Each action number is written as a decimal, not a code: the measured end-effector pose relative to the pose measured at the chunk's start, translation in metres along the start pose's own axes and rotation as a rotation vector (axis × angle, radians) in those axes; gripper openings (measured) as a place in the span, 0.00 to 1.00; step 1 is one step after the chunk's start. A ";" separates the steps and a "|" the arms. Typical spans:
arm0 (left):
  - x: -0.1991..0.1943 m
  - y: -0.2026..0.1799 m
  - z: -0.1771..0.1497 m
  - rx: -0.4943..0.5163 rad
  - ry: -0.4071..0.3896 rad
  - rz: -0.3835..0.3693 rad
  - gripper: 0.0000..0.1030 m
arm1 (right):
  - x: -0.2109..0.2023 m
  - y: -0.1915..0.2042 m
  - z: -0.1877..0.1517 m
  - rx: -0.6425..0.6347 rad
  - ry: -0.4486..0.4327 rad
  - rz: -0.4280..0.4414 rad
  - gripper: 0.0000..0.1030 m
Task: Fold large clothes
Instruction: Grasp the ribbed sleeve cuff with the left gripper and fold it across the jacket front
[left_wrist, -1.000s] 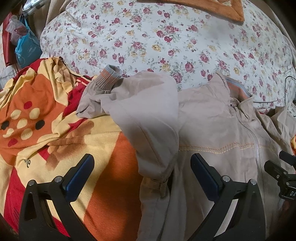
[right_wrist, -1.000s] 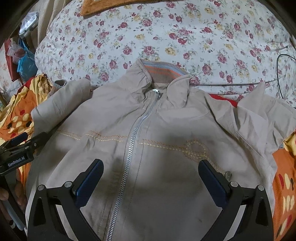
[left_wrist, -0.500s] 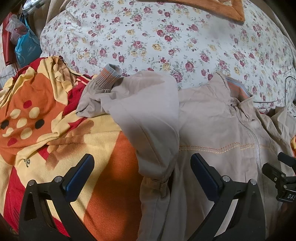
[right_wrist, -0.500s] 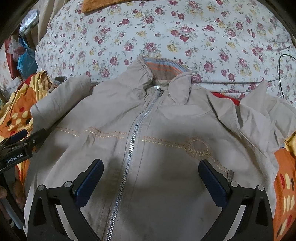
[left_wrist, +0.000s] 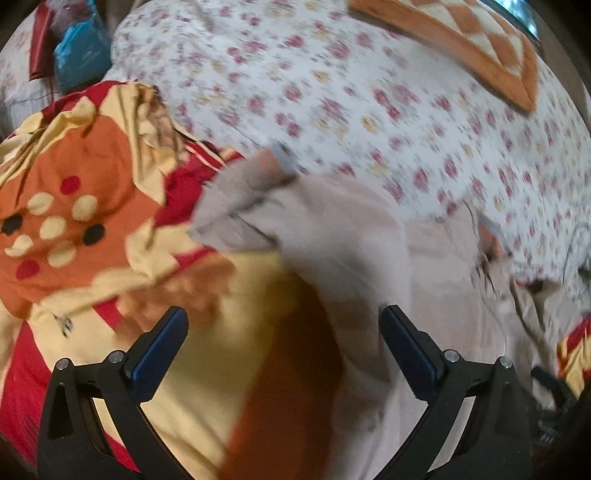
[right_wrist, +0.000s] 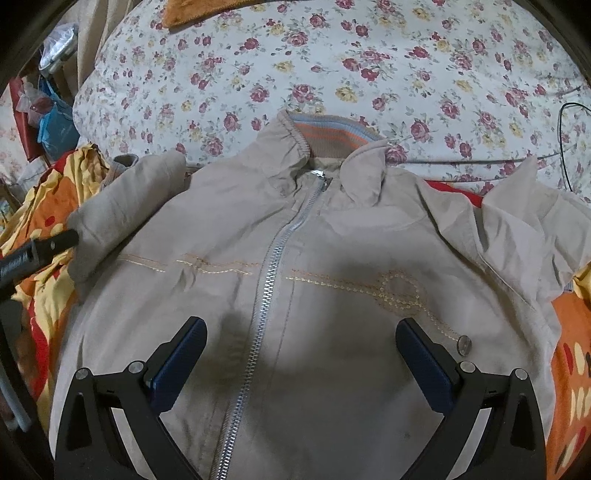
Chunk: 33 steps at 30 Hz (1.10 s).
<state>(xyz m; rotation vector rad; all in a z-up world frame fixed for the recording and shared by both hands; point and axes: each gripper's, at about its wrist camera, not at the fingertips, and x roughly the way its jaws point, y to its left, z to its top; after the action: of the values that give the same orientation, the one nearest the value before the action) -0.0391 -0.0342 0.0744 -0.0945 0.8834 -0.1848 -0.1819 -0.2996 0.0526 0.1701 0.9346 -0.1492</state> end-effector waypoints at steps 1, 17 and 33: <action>0.001 0.005 0.007 -0.002 -0.004 0.012 1.00 | 0.000 -0.001 0.000 0.003 0.001 0.003 1.00; 0.113 0.026 0.089 0.090 0.067 0.238 1.00 | 0.022 -0.002 -0.001 0.012 0.085 0.033 0.99; 0.042 0.000 0.116 0.112 0.016 0.113 0.11 | 0.003 -0.010 0.008 0.013 0.034 0.027 0.99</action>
<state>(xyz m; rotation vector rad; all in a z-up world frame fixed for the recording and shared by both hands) 0.0769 -0.0414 0.1161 0.0613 0.8902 -0.1290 -0.1758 -0.3112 0.0543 0.1981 0.9650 -0.1277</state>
